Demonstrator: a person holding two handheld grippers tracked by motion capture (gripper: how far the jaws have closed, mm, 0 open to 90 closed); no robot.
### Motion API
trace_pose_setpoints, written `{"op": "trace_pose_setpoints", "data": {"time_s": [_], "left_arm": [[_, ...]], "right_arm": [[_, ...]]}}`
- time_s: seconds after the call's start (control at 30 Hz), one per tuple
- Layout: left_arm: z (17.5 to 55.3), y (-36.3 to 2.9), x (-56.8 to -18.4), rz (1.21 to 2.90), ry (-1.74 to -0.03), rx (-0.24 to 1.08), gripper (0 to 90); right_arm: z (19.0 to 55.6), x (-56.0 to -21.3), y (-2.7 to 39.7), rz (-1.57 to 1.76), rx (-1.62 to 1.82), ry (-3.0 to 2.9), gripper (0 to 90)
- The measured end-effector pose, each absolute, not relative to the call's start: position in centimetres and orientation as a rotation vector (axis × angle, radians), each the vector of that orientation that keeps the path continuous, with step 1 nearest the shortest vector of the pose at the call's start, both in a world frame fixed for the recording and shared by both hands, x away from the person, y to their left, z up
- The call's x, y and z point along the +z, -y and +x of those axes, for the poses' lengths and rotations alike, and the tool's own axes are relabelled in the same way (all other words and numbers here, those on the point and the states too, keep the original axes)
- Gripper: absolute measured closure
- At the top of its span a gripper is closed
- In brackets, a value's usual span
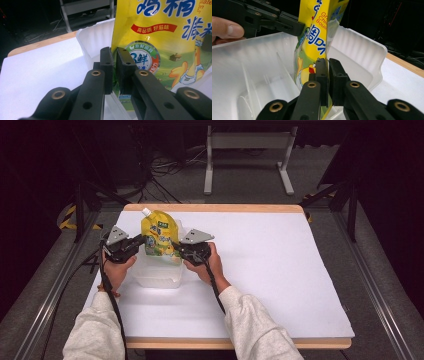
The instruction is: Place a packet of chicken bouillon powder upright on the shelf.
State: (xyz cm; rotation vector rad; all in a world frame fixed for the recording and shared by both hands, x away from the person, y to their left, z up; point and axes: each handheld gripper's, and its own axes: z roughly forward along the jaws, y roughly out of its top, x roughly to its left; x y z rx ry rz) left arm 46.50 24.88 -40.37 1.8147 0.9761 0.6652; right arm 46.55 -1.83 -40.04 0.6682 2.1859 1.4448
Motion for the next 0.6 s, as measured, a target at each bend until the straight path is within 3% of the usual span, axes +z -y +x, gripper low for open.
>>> {"op": "trace_pose_setpoints", "data": {"time_s": [0.6], "left_arm": [[46.2, -24.6, -40.1, 1.822, -0.995, 0.683, 83.3]], "right_arm": [[46.0, -39.1, 2.5, 0.648, 1.427, -2.176, 79.4]]}}
